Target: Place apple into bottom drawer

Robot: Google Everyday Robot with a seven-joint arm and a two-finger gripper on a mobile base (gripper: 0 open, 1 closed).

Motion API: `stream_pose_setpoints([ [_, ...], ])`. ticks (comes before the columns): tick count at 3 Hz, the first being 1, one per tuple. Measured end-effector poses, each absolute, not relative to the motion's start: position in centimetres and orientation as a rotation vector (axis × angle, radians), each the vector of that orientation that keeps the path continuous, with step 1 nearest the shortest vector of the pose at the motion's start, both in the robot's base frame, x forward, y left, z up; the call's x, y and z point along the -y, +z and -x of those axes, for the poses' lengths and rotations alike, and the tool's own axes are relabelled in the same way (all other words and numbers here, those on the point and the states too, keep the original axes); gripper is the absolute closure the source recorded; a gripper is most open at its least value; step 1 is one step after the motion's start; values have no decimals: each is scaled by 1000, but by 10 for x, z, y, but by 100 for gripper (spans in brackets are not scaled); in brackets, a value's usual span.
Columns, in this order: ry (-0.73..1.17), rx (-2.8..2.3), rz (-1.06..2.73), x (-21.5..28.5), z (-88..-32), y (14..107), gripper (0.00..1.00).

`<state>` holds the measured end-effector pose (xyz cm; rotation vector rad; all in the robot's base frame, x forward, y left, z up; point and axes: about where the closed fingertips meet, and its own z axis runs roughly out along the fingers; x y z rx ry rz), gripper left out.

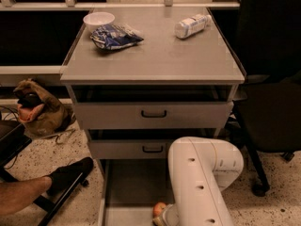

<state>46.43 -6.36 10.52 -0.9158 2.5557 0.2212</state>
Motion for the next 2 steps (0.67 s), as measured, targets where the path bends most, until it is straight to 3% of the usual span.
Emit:
stream_pose_setpoints([
  [1, 221, -2556, 916, 64, -464, 105, 0],
  [2, 221, -2556, 916, 64, -464, 105, 0],
])
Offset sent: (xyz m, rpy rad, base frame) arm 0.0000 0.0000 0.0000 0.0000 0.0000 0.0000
